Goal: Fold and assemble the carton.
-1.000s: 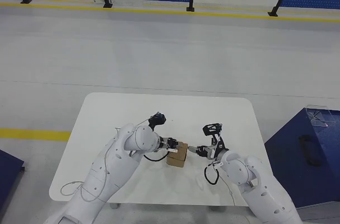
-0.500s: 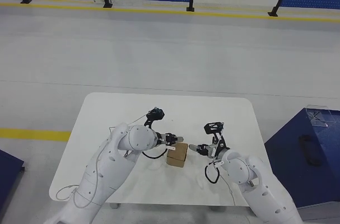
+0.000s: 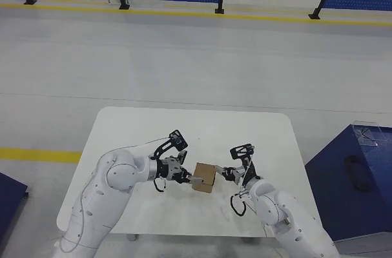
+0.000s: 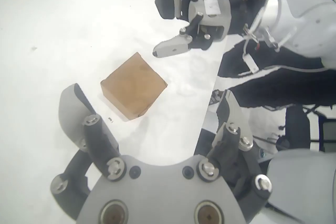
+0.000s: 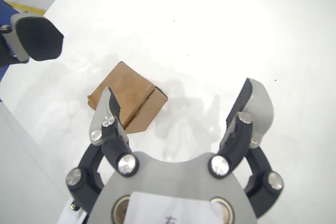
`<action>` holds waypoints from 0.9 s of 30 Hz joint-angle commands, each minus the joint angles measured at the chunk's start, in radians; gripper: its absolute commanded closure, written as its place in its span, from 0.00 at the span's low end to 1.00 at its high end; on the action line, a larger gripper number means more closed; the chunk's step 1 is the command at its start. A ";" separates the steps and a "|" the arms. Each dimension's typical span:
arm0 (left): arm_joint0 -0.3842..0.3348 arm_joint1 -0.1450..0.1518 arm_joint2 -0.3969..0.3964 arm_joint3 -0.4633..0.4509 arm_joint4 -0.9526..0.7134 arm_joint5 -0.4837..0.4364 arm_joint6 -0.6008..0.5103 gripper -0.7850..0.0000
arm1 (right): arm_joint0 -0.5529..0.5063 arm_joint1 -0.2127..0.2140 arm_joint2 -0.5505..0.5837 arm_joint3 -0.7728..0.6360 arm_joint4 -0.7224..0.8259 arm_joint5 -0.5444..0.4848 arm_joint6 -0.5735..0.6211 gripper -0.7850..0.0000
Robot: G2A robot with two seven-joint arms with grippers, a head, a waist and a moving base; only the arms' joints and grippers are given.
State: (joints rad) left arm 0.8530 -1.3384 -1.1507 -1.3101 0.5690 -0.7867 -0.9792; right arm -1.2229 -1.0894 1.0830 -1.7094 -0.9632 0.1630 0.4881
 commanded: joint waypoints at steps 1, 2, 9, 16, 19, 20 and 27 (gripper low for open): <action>0.000 -0.001 0.003 -0.002 0.004 0.132 0.010 0.00 | 0.004 -0.003 -0.006 0.004 -0.005 0.017 -0.006 0.00; 0.000 -0.001 0.003 -0.002 0.004 0.132 0.010 0.00 | 0.004 -0.003 -0.006 0.004 -0.005 0.017 -0.006 0.00; -0.004 0.008 0.002 -0.012 0.127 0.078 0.075 0.00 | -0.004 -0.004 -0.016 0.018 -0.055 -0.007 -0.019 0.00; -0.046 0.014 0.040 0.119 0.371 -0.160 0.351 0.00 | 0.029 -0.017 -0.040 0.073 -0.088 -0.018 0.003 0.00; -0.068 0.009 0.086 0.149 0.520 -0.201 0.474 0.00 | 0.043 -0.023 -0.053 0.099 -0.104 -0.021 0.006 0.00; -0.074 0.007 0.098 0.163 0.558 -0.209 0.519 0.00 | 0.047 -0.025 -0.058 0.108 -0.112 -0.019 0.008 0.00; -0.122 -0.005 0.183 0.254 0.751 -0.211 0.708 0.00 | 0.071 -0.042 -0.090 0.153 -0.142 -0.008 0.008 0.00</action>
State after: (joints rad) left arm 0.7372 -1.3415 -0.9807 -1.0646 1.2891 -1.0038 -0.2983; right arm -1.1535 -1.1299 0.9952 -1.5587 -1.1022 0.1538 0.4964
